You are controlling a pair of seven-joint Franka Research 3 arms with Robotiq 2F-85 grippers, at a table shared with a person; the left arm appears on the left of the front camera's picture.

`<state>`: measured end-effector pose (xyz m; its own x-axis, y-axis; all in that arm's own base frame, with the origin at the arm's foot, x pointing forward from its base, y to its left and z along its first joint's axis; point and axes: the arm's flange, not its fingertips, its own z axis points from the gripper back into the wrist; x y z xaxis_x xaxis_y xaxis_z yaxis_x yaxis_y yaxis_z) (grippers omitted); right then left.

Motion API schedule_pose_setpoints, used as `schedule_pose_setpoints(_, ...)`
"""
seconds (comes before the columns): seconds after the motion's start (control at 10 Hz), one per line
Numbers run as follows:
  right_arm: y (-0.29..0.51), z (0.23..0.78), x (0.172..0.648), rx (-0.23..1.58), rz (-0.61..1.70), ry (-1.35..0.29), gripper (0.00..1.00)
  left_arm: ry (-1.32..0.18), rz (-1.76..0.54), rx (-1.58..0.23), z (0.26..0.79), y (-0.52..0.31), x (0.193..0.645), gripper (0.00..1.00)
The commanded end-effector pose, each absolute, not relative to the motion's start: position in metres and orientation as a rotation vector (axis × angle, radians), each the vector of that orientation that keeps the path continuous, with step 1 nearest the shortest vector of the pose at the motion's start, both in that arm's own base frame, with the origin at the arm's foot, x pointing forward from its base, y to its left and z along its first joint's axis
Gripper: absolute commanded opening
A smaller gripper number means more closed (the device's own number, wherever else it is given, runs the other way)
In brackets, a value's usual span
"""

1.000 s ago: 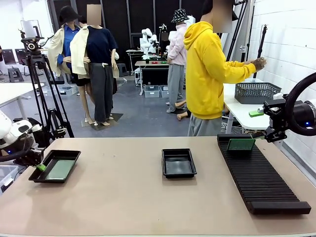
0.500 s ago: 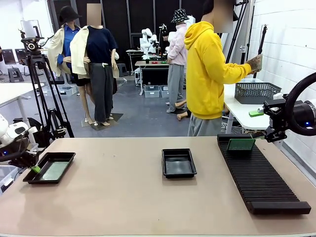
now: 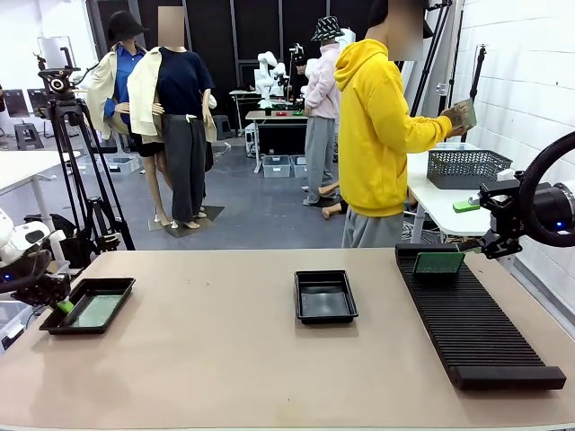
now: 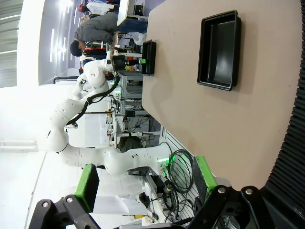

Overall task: Inspect and transfer BCBs to ESD trays.
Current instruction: Pick up the ESD tray and place it on the left side of the table.

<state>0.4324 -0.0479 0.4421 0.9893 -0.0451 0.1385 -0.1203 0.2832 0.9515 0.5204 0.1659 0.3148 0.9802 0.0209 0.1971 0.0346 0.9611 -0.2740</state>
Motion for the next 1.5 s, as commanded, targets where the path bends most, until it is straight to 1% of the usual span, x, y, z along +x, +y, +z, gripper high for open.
schedule_pose_setpoints(0.0, -0.046, 0.440, 0.429, 1.275, 0.050, -0.159, 1.00, -0.188, 0.016, -0.299, 0.324, 0.169, 0.521, 0.74)
schedule_pose_setpoints(0.1, -0.046, 0.440, 0.429, 1.275, 0.050, -0.159, 1.00, -0.199, 0.032, -0.306, 0.331, 0.170, 0.519, 0.94)
schedule_pose_setpoints(0.2, -0.046, 0.440, 0.429, 1.275, 0.050, -0.159, 1.00, -0.210, 0.026, -0.310, 0.341, 0.169, 0.515, 1.00)
schedule_pose_setpoints(0.5, -0.046, 0.440, 0.429, 1.275, 0.050, -0.159, 1.00, -0.266, 0.038, -0.285, 0.379, 0.169, 0.500, 1.00)
schedule_pose_setpoints(0.8, -0.046, 0.440, 0.429, 1.275, 0.050, -0.159, 1.00, -0.298, 0.027, -0.260, 0.407, 0.157, 0.492, 1.00)
schedule_pose_setpoints(1.0, -0.046, 0.440, 0.429, 1.275, 0.050, -0.159, 1.00, -0.310, 0.022, -0.279, 0.405, 0.164, 0.499, 1.00)
schedule_pose_setpoints(1.4, -0.046, 0.440, 0.429, 1.275, 0.050, -0.159, 1.00, -0.310, 0.022, -0.279, 0.405, 0.164, 0.499, 1.00)
